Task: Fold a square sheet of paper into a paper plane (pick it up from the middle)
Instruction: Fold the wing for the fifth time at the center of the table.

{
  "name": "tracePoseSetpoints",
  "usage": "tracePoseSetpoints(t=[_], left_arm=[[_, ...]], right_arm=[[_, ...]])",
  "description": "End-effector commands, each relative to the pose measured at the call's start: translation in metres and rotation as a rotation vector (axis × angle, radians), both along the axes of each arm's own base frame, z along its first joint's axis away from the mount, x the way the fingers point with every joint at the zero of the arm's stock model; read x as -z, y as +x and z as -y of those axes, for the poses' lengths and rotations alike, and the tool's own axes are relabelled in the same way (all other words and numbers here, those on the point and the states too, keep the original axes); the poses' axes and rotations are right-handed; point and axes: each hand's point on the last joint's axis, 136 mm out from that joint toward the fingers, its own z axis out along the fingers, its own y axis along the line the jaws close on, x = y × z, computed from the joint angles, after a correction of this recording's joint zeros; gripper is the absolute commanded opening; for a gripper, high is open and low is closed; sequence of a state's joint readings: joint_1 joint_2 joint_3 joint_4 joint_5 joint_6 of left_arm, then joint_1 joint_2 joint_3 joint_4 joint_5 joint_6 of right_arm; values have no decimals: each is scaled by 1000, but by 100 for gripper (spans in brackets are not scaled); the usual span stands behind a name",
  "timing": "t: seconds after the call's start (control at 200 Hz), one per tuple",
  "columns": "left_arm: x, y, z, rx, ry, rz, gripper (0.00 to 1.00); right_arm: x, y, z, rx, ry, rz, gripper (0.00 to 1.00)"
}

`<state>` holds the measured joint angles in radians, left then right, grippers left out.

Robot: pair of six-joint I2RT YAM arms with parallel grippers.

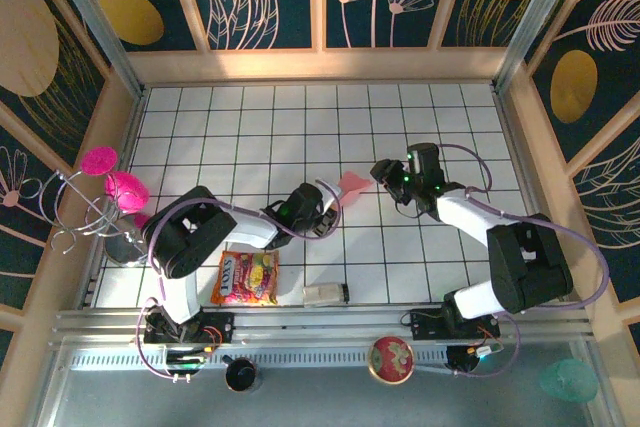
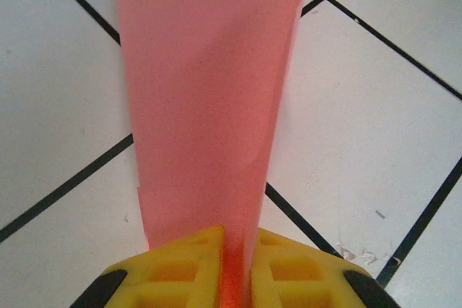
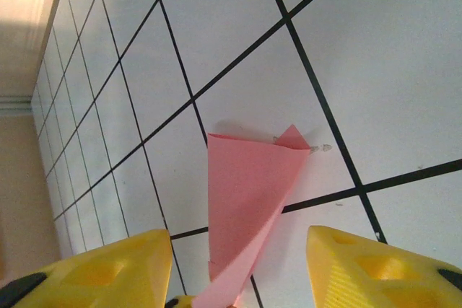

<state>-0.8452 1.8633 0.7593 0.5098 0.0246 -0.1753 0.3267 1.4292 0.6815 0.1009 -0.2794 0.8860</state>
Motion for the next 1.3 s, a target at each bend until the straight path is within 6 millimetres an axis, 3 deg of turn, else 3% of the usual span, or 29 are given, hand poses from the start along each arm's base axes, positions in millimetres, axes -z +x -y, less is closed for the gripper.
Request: tracePoseSetpoints(t=[0.0, 0.521, 0.706, 1.086, 1.296], left_arm=[[2, -3, 1, -29, -98, -147, 15], [4, -1, 7, -94, -270, -427, 15], [16, 0, 7, -114, -253, -482, 15], [27, -3, 7, -123, -247, -542, 17], [19, -5, 9, -110, -264, -544, 20]], right_arm=[[3, -6, 2, -62, -38, 43, 53], [26, -14, -46, -334, -101, 66, 59], [39, -15, -58, -385, -130, 33, 59], [62, -8, -66, -410, -192, -24, 59], [80, -6, -62, -390, -249, -80, 59]])
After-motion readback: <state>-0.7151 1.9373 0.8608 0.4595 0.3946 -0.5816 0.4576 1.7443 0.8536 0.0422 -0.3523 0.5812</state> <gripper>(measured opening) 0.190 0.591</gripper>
